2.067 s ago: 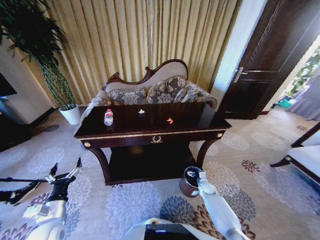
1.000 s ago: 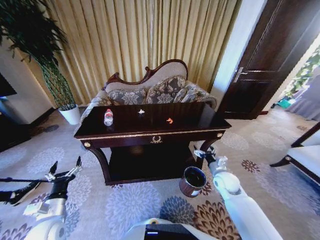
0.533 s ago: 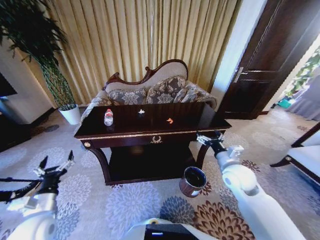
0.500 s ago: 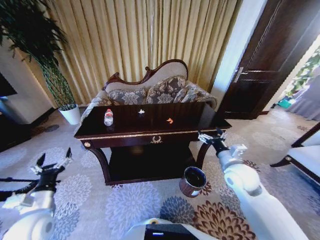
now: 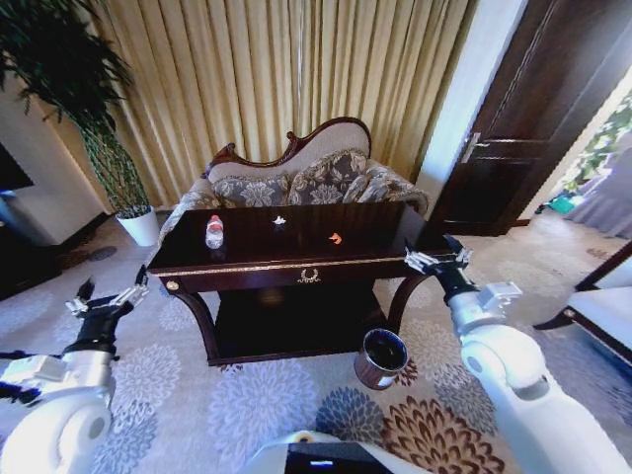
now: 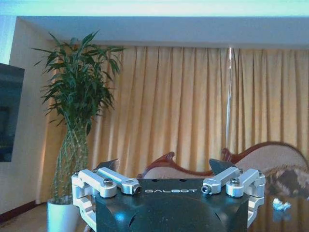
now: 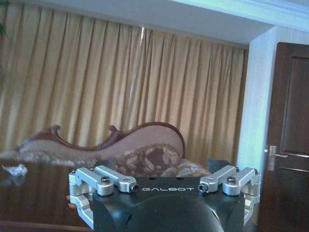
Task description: Move to the front of the table and place the trash on the table into the trash bin.
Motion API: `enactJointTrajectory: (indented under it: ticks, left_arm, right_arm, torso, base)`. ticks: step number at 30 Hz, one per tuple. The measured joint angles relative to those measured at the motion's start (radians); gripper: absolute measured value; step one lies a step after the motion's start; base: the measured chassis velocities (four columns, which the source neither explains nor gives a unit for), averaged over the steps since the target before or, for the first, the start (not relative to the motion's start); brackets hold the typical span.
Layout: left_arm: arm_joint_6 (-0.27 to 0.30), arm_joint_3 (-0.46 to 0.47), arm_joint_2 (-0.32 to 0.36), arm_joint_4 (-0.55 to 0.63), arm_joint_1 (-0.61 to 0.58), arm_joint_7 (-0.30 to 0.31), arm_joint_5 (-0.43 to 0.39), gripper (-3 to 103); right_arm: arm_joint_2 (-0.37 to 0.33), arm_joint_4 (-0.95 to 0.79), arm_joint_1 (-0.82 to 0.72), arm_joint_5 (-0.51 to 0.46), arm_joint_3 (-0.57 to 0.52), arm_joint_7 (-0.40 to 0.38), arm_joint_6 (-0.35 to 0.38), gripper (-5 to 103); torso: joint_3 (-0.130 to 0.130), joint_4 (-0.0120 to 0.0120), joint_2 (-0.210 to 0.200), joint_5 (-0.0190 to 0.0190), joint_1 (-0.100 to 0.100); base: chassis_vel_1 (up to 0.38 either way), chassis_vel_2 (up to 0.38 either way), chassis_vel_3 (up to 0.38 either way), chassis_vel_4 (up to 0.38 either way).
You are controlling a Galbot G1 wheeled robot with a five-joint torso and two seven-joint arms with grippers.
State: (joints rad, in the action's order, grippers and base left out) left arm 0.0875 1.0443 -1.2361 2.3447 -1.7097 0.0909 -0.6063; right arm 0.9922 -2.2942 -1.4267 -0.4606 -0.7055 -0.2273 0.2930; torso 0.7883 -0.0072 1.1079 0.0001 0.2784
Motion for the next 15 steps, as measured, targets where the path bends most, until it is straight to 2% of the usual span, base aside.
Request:
enactJointTrajectory:
  ticks: [2, 6, 10, 15]
  left_arm:
    - [0.003, 0.002, -0.010, -0.017, -0.008, -0.009, 0.037, 100]
    - [0.004, 0.005, -0.020, -0.024, -0.019, -0.017, 0.048, 100]
    - [0.039, 0.008, -0.033, -0.007, -0.036, -0.018, 0.050, 100]
    - [0.079, 0.024, -0.041, 0.010, -0.054, -0.017, 0.055, 100]
  right_arm:
    - [0.007, -0.001, -0.020, 0.021, -0.008, 0.010, 0.016, 100]
    - [0.000, -0.017, -0.023, 0.013, -0.012, 0.014, 0.038, 100]
    - [-0.008, -0.041, -0.017, -0.031, -0.013, 0.015, 0.068, 100]
    - [0.010, -0.078, -0.038, -0.081, 0.003, 0.015, 0.146, 100]
  torso:
    - [0.000, -0.0001, 0.000, -0.0001, 0.000]
    - [0.000, 0.0001, 0.000, -0.0002, 0.000]
    - [0.000, 0.0002, 0.000, -0.0003, 0.000]
    - [0.000, -0.0001, 0.000, -0.0001, 0.000]
  base:
    - [0.000, 0.000, 0.000, 0.000]
    - [0.000, 0.000, 0.000, 0.000]
    - [0.000, 0.000, 0.000, 0.000]
    - [0.000, 0.000, 0.000, 0.000]
